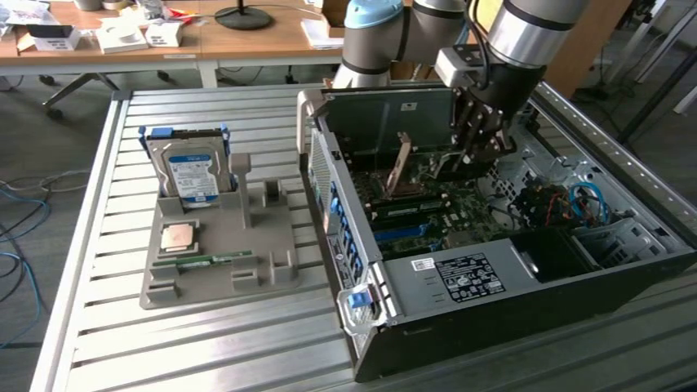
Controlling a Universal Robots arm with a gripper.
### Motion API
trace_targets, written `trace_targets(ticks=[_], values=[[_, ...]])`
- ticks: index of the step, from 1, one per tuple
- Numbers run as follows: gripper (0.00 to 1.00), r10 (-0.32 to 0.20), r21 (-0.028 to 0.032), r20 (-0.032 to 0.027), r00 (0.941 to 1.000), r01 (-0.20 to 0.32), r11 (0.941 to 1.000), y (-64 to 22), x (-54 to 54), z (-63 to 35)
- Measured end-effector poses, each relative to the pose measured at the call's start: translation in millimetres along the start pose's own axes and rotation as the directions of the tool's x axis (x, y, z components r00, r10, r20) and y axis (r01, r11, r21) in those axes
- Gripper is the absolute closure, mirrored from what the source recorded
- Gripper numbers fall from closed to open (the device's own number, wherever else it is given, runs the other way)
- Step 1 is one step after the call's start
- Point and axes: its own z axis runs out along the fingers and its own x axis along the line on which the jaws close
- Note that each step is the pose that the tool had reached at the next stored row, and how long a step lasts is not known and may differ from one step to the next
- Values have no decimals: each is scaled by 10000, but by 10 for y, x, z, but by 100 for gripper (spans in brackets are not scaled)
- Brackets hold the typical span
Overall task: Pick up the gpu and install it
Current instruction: 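Insert the gpu into the slot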
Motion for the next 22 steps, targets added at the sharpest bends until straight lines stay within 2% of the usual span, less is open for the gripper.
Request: trace_targets(ticks=[19, 22], values=[[74, 0, 0, 1, 10000, 0, 10000, -2, 5, 69], [74, 1, 0, 0, 10000, -1, 10000, 7, 8, 112]])
